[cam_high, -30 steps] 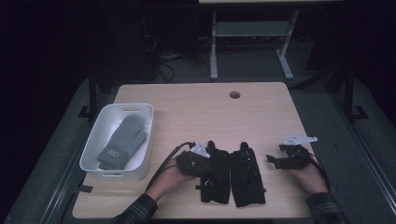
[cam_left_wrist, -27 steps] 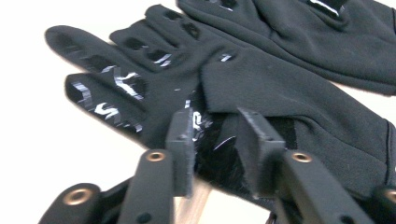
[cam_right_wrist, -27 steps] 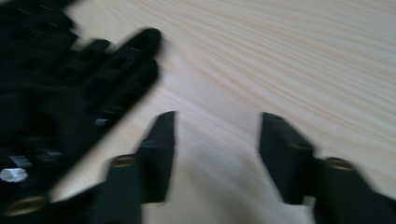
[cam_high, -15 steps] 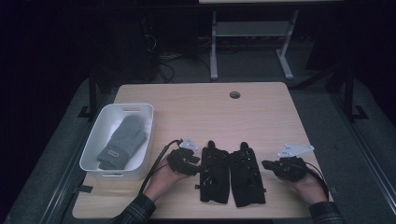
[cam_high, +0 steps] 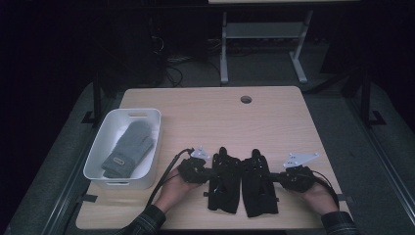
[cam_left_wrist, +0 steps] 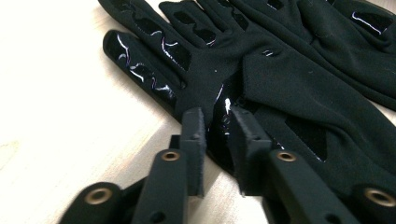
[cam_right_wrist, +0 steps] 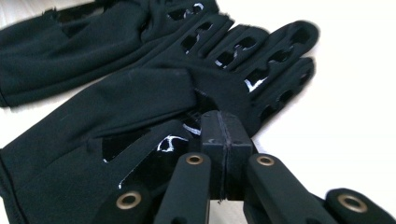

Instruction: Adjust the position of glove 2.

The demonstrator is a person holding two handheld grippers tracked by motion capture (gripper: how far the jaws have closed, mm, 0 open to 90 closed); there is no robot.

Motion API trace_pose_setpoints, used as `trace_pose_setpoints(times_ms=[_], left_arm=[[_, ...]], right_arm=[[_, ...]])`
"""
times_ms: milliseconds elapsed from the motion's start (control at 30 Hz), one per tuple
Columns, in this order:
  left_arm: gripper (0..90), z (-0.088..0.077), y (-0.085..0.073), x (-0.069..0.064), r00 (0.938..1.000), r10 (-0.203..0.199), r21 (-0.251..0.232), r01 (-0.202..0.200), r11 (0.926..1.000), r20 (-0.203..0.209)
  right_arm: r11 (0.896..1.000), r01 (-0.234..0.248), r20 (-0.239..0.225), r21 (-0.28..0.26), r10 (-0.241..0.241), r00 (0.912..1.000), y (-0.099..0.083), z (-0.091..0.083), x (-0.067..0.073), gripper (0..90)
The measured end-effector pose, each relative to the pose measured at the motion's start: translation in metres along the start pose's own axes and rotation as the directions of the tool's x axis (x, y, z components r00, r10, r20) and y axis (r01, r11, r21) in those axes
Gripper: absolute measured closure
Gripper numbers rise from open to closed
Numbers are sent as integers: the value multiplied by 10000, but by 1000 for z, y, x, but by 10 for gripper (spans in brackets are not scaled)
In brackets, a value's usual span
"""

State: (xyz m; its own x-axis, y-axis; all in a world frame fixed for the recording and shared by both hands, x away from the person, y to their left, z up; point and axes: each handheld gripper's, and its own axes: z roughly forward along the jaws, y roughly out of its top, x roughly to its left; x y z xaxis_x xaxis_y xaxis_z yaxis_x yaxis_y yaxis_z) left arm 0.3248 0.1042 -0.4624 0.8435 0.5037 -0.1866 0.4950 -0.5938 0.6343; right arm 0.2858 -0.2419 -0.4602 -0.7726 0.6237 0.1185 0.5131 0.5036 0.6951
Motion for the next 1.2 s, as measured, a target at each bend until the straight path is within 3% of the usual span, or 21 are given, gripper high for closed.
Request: trace_pose_setpoints(times_ms=[167, 300, 333, 733, 1067, 1200], left_arm=[[861, 1, 0, 0, 9996, -267, -237, 269, 9994, 94], [876, -3, 0, 2, 9987, -432, -353, 441, 9984, 280], [877, -4, 1, 2, 9972, -637, -535, 657, 9964, 395], [878, -23, 2, 1, 9894, -957, -1257, 1092, 9860, 1089], [878, -30, 6, -6, 9806, -873, -1608, 1161, 9801, 1757], [878, -29, 8, -10, 9788, -711, -1629, 1032, 9812, 1920]], right_arm=[[9993, 170, -14, 336, -170, 9999, 0, 5, 1, 900], [9992, 115, -51, 394, -113, 9999, 0, 6, 1, 900], [9991, 106, -54, 404, -104, 9999, 0, 6, 1, 900], [9992, 8, -76, 404, -5, 10000, -1, 6, 1, 900], [9992, -23, -39, 408, 24, 10000, 0, 7, 1, 900], [9992, 27, -29, 395, -26, 10000, 1, 9, 1, 900]])
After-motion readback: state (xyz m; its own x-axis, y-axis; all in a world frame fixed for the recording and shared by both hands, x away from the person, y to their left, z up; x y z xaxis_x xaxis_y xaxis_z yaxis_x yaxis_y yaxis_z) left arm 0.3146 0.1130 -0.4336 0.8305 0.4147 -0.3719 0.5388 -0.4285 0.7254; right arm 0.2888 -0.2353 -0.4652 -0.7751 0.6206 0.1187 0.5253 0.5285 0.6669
